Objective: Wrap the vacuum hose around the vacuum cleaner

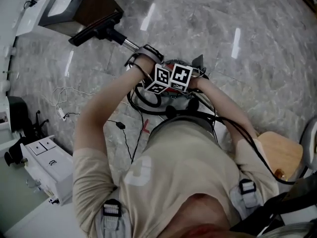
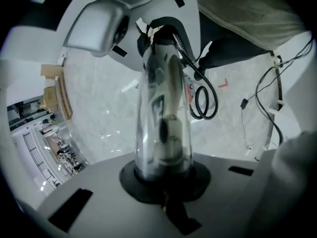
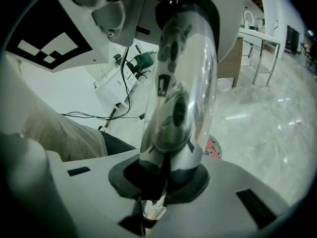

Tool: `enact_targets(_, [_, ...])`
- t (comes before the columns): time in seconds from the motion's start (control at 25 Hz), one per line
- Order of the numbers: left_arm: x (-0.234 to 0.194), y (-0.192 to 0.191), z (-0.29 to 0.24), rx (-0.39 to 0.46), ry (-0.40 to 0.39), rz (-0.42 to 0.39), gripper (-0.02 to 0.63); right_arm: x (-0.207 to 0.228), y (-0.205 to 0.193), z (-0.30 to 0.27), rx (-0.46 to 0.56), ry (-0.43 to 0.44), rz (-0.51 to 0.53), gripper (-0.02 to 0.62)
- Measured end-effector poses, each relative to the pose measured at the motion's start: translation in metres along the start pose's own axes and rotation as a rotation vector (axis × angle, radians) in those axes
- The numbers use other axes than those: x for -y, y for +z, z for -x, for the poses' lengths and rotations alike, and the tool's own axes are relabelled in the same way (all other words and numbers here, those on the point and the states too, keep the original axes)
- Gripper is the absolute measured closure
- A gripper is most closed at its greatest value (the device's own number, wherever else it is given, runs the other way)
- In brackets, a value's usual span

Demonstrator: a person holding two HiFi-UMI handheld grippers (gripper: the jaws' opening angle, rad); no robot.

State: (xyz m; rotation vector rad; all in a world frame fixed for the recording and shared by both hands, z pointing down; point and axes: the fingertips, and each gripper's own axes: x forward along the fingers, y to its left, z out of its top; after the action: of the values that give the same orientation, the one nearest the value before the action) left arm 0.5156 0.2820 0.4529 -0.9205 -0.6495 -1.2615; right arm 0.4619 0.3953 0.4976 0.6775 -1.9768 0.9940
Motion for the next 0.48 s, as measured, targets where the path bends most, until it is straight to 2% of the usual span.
enact_targets(0.08, [-0.016,0.003,-0.002,-0.020,0.071,0.005,0.600,0.019,-0.014,0.006,-0.031,-0.096,-0.009,0.543])
enact_targets(0.16, [-0.033,0.005,-0.007,-0.047,0.090,0.028,0.600,0.048,-0.027,0.017,-0.018,-0.231,-0.015,0.541])
enact_targets(0.28, [-0.054,-0.011,-0.017,-0.090,0.054,0.089,0.592,0.091,-0.026,0.050,0.148,-0.415,-0.071,0.480])
enact_targets(0.32, [-0.058,-0.020,-0.021,-0.108,0.044,0.108,0.591,0.101,-0.027,0.066,0.207,-0.457,-0.105,0.415])
enact_targets(0.36, [-0.060,-0.029,-0.024,-0.126,0.035,0.127,0.586,0.107,-0.031,0.082,0.271,-0.480,-0.144,0.387])
enact_targets(0.4, [-0.059,-0.036,-0.027,-0.142,0.026,0.146,0.586,0.109,-0.038,0.094,0.337,-0.482,-0.191,0.388])
enact_targets(0.48, [-0.055,-0.046,-0.033,-0.165,0.012,0.186,0.580,0.104,-0.065,0.103,0.436,-0.422,-0.310,0.388])
